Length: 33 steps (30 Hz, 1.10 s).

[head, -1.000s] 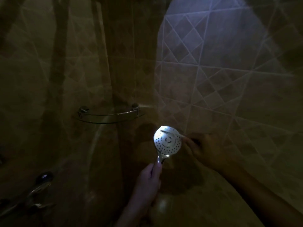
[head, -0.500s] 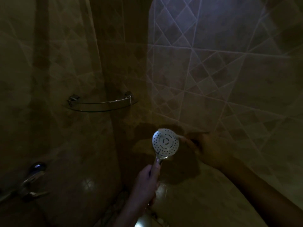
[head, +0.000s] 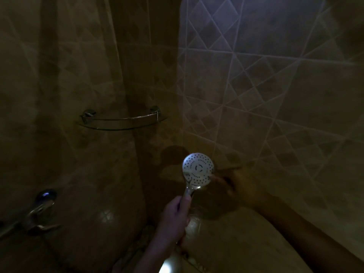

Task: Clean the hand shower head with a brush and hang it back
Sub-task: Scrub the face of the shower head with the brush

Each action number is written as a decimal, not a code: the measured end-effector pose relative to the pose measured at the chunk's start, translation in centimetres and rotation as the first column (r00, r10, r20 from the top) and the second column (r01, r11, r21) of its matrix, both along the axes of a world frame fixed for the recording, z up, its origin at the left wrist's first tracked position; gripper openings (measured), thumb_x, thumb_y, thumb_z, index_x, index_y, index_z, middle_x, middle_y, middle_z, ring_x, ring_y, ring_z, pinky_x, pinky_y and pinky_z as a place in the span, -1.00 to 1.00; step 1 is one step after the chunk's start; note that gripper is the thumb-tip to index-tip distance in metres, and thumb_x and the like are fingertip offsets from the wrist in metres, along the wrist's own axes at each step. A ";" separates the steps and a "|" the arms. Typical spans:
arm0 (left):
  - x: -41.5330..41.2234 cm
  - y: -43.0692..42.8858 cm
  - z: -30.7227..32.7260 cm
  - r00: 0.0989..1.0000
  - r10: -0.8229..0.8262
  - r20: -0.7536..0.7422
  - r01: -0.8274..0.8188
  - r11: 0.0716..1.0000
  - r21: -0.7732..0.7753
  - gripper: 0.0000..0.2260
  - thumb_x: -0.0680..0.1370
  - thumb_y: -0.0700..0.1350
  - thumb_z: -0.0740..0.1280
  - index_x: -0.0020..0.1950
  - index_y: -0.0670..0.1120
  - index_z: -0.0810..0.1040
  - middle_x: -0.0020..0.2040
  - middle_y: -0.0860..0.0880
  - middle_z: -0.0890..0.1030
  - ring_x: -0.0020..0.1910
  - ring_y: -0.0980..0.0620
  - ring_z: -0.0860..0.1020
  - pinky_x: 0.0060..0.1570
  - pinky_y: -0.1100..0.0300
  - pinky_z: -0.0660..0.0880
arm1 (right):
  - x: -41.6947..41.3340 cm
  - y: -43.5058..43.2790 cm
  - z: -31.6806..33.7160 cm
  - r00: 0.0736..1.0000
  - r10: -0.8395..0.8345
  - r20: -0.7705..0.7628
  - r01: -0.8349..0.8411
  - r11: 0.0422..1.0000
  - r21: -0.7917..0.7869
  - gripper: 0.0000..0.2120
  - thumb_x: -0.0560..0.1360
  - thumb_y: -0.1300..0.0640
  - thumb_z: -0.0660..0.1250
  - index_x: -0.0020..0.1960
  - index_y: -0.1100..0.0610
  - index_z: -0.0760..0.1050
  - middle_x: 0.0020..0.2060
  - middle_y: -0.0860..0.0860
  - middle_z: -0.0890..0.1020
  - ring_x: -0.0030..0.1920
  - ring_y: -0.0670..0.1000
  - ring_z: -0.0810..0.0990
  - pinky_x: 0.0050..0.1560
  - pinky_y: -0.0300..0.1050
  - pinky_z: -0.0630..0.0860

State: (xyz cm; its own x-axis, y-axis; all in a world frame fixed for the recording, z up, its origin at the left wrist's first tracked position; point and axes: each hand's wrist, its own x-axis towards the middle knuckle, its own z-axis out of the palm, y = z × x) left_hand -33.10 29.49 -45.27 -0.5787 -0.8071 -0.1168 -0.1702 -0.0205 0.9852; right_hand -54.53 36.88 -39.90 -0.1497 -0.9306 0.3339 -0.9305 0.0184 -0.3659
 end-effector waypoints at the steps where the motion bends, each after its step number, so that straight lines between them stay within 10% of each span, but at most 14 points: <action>1: 0.1 0.1 0.1 1.000 0.000 0.000 0.000 1.000 -0.004 -0.70 0.66 0.02 0.22 -0.23 -0.06 0.47 -0.40 -0.04 0.39 -0.49 0.12 0.34 -0.52 0.25 0.25 | -0.1 -0.3 0.1 0.995 -0.096 0.024 0.097 0.993 -0.067 -0.57 0.64 -0.14 0.18 -0.04 0.14 0.69 -0.24 0.07 0.73 -0.27 0.01 0.69 -0.20 -0.04 0.59; 3: 0.3 0.2 0.0 1.000 0.010 -0.009 -0.010 1.000 0.012 -0.71 0.66 0.01 0.21 -0.21 -0.07 0.46 -0.38 -0.07 0.39 -0.53 0.16 0.31 -0.56 0.30 0.23 | 0.3 -0.7 0.5 0.980 -0.191 0.055 0.197 0.970 -0.141 -0.65 0.64 -0.04 0.24 -0.08 0.14 0.69 -0.30 0.08 0.71 -0.33 0.04 0.67 -0.23 0.00 0.61; 7: 0.7 0.4 -0.4 0.999 0.028 -0.032 -0.027 0.998 0.049 -0.69 0.65 0.07 0.23 -0.23 -0.05 0.48 -0.40 -0.06 0.39 -0.52 0.11 0.31 -0.54 0.23 0.21 | 2.0 0.5 0.3 0.986 0.111 0.128 -0.124 0.988 0.095 -0.61 0.59 -0.21 0.14 -0.09 -0.03 0.65 -0.33 -0.03 0.68 -0.35 -0.07 0.64 -0.25 -0.13 0.59; 12: 1.0 0.6 -0.2 0.999 0.029 -0.031 -0.028 0.999 0.016 -0.66 0.65 0.08 0.21 -0.26 -0.06 0.44 -0.42 -0.08 0.39 -0.54 0.12 0.29 -0.56 0.25 0.20 | 0.3 -0.2 0.2 0.977 -0.201 0.076 0.209 0.971 -0.113 -0.70 0.64 -0.05 0.22 -0.05 0.06 0.67 -0.27 0.02 0.71 -0.31 -0.04 0.66 -0.19 -0.05 0.64; 18: 1.3 0.8 -0.1 0.998 0.012 -0.056 -0.008 0.997 0.082 -0.67 0.66 0.08 0.20 -0.24 -0.05 0.45 -0.41 -0.10 0.37 -0.61 0.10 0.26 -0.63 0.32 0.16 | 1.8 0.7 0.6 0.994 0.108 -0.016 -0.107 0.993 0.048 -0.63 0.64 -0.10 0.20 -0.03 0.11 0.67 -0.34 0.06 0.68 -0.37 -0.04 0.63 -0.31 -0.30 0.50; 23: 1.4 0.9 -0.9 1.000 0.002 0.002 -0.003 0.995 0.098 -0.68 0.66 0.07 0.20 -0.23 -0.07 0.44 -0.46 -0.01 0.39 -0.63 0.12 0.27 -0.62 0.32 0.18 | 0.1 -0.1 1.0 0.989 -0.146 -0.026 0.143 0.984 -0.108 -0.46 0.59 -0.22 0.08 -0.07 0.11 0.69 -0.28 0.05 0.73 -0.35 -0.03 0.66 -0.23 -0.08 0.61; 29: 1.9 1.0 -1.1 1.000 -0.010 -0.013 0.012 0.990 0.143 -0.66 0.64 0.12 0.21 -0.24 -0.05 0.46 -0.47 -0.01 0.40 -0.62 0.08 0.28 -0.60 0.29 0.17 | 0.7 0.4 -0.5 0.998 0.020 0.060 -0.034 0.969 0.246 0.09 0.37 -0.61 -0.10 0.02 0.37 0.66 -0.14 0.32 0.71 -0.15 0.18 0.69 0.00 0.00 0.58; 33: 1.9 1.1 -0.9 1.000 -0.025 -0.005 0.025 0.988 0.152 -0.69 0.66 0.07 0.19 -0.18 -0.09 0.47 -0.49 0.04 0.39 -0.60 0.11 0.26 -0.60 0.28 0.16 | 0.0 0.3 -0.6 0.996 -0.088 -0.029 0.084 0.989 -0.119 -0.65 0.62 -0.08 0.22 -0.07 0.10 0.68 -0.25 0.05 0.72 -0.31 -0.07 0.64 -0.26 -0.32 0.51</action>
